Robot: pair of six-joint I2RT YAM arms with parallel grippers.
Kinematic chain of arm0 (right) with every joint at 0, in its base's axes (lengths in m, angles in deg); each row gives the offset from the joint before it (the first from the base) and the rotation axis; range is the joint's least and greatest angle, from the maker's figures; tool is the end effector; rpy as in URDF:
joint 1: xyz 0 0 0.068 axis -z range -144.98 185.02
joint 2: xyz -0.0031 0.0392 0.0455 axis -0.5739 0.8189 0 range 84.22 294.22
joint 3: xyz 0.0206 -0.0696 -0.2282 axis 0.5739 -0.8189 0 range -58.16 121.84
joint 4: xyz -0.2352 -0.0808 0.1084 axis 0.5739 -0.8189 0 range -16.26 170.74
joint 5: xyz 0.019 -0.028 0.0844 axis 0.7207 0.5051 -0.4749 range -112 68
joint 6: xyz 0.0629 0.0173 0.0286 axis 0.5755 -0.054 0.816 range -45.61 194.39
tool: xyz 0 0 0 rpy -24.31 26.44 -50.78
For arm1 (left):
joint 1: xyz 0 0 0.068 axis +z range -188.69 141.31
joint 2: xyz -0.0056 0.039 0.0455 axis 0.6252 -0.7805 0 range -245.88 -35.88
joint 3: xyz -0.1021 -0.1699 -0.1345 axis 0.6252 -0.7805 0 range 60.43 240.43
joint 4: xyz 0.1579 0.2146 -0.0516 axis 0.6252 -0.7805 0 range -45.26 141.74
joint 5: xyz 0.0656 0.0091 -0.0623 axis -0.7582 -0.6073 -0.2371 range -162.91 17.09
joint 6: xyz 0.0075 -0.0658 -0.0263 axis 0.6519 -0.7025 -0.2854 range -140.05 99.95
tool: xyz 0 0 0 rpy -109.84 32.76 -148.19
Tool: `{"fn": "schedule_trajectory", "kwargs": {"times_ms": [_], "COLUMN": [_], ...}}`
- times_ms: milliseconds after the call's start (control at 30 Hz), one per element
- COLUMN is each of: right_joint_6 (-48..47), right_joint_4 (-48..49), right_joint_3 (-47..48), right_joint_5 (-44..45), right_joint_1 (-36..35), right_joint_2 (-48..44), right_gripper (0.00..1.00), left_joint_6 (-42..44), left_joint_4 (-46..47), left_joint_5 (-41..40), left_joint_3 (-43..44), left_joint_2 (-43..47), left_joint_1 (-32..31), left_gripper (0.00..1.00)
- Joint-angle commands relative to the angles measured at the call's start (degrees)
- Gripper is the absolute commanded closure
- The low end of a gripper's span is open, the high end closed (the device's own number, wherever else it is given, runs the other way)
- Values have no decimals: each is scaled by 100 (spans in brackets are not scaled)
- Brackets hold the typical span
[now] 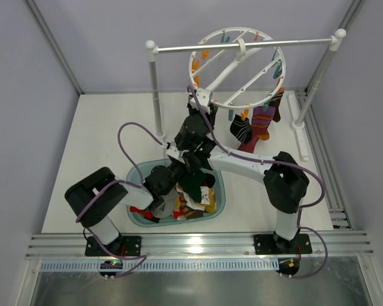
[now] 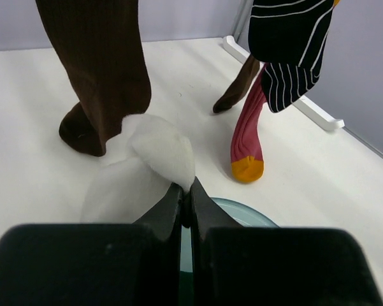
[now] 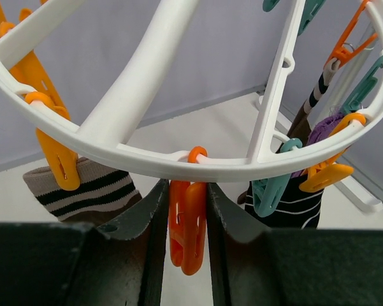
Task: Remove the socks clipped to the hanger
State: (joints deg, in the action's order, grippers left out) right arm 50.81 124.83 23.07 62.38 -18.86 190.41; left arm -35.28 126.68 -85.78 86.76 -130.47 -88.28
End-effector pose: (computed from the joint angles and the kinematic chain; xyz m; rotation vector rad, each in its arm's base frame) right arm 0.2924 0.3019 0.3066 0.3544 1.5182 -0.4885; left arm 0.2168 -0.2344 0.1423 0.2598 1.4799 -0.7561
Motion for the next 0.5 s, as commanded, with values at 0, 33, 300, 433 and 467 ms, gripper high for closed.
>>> {"fn": "schedule_trajectory", "kwargs": {"times_ms": [0, 33, 300, 433, 467], "right_joint_6": [-1007, -1261, -4437, -4349, -4305], "right_joint_4": [1404, 1670, 4933, 4942, 4933], "right_joint_3": [235, 244, 455, 218, 139], "right_joint_5": [254, 272, 325, 307, 299], "right_joint_1": [1, -8, -209, -298, -341], "right_joint_2": [191, 252, 868, 754, 710], "right_gripper": [96, 96, 0, 0, 0], "left_joint_6": [37, 37, 213, 213, 213], "left_joint_4": [1366, 1366, 1366, 1366, 1366], "left_joint_5": [-41, -84, -480, -577, -594], "left_joint_3": [39, 31, -250, -382, -417], "left_joint_2": [-16, -7, 352, 564, 616], "left_joint_1": [-16, -16, -8, -8, -8], "left_gripper": [100, 100, 100, 100, 100]}}
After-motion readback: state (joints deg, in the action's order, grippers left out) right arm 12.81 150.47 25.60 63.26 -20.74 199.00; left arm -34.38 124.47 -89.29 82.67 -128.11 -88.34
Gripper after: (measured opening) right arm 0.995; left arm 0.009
